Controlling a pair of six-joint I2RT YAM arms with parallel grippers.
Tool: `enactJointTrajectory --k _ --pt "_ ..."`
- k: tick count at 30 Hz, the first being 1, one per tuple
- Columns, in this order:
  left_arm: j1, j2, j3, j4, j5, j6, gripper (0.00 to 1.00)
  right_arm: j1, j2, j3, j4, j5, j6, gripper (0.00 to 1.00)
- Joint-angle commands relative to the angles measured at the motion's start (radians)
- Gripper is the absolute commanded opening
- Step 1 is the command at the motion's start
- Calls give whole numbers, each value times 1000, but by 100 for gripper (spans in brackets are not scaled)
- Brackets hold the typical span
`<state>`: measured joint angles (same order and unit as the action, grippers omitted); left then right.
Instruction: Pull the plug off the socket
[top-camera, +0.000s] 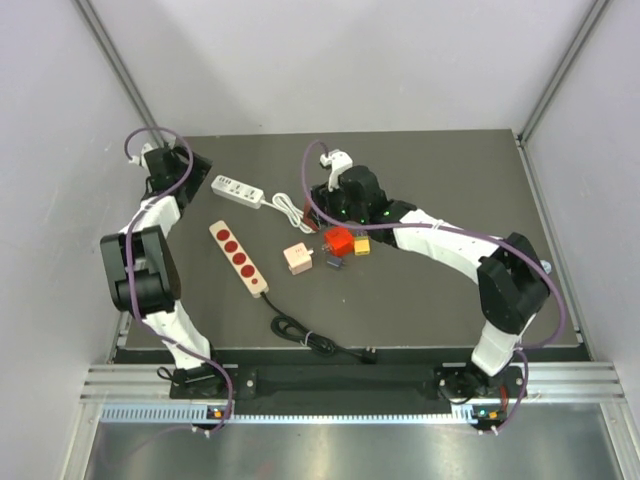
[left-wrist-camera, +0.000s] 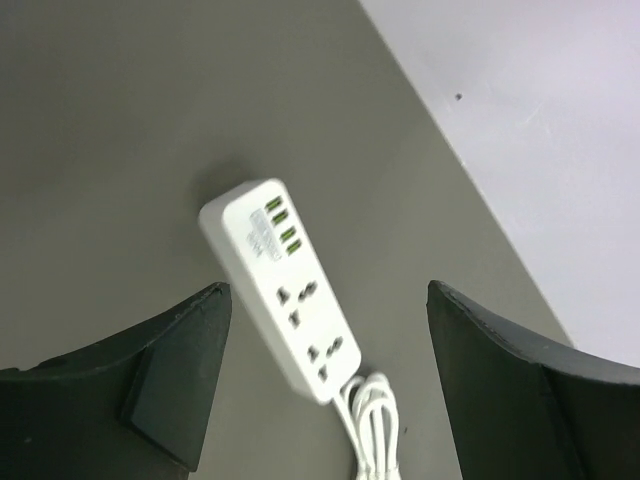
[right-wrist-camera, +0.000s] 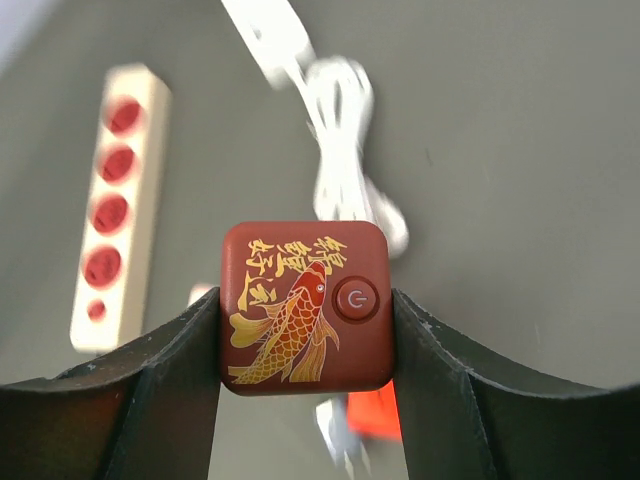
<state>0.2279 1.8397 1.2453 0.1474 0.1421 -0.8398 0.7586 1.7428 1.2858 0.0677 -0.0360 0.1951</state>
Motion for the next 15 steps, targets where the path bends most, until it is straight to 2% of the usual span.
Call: enactJointTrajectory --k 1,3,7,11,15 --pt "-2 -109 14 -222 -58 77 84 -25 -91 101 -354 96 107 0" --pt "-18 -167 11 -305 -64 90 83 -63 -133 89 -442 82 158 0" --pt "-84 -290 -36 -365 -55 84 83 -143 -232 7 -505 -3 193 0" --pt "-255 -362 -72 -442 -64 90 83 -240 -238 40 -690 -44 135 0" --pt "-377 -436 -115 -477 -39 100 83 -306 -217 85 -793 -85 63 0"
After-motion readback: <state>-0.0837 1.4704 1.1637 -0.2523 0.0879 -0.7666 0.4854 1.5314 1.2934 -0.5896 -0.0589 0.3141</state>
